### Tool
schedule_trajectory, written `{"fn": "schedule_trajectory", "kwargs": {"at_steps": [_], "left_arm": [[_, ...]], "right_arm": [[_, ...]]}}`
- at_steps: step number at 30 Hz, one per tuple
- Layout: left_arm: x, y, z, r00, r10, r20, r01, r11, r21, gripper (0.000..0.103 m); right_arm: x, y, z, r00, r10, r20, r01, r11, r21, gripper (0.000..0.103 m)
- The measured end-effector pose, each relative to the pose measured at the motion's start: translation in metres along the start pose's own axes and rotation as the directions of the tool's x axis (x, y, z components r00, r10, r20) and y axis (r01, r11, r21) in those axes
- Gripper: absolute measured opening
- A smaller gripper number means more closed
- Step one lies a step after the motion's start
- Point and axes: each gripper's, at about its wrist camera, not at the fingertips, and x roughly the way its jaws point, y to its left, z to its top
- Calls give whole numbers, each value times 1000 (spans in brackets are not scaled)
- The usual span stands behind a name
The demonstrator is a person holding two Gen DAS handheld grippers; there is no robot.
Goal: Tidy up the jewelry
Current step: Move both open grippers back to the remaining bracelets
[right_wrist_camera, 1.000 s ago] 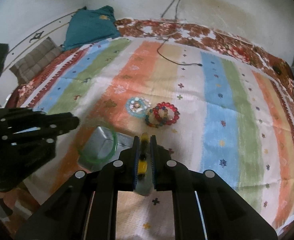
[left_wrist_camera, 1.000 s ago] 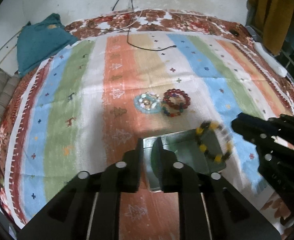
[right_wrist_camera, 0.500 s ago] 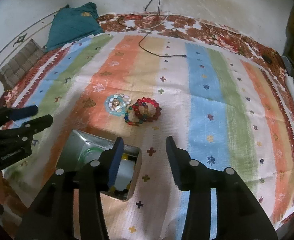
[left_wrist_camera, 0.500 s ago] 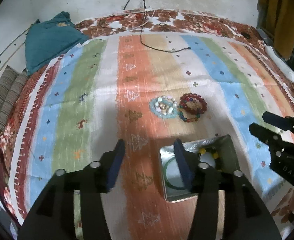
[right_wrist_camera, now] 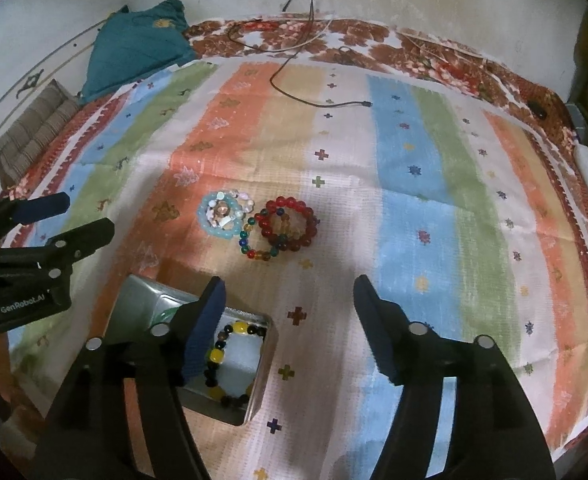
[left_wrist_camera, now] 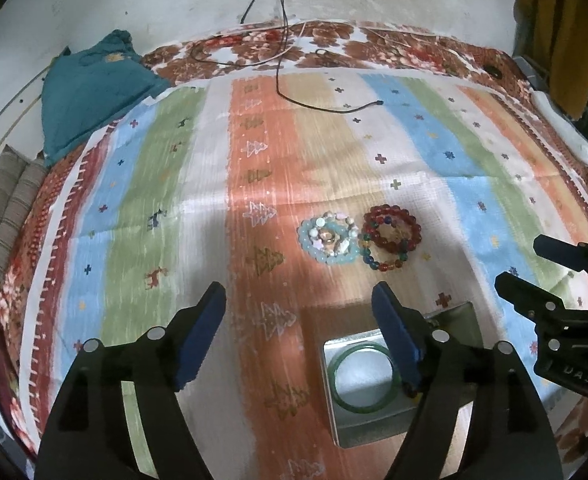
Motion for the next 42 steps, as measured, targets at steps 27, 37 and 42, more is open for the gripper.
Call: {"fn": "schedule_trajectory", "kwargs": {"at_steps": [27,37,42], "left_arm": [[52,3,31,997,41,-60,-38,998,52,78],[67,5,36,996,48,-82,-43,997,57,78],[73,7,39,995,47,-86,-43,998,54,78]], "right_arm": [[48,-1,24,997,-24,-69,21,999,-32,74],[55,-4,30,997,-26,-78,24,999,-23,74],[59,-4,31,996,-28,-82,26,999,-25,74]]}}
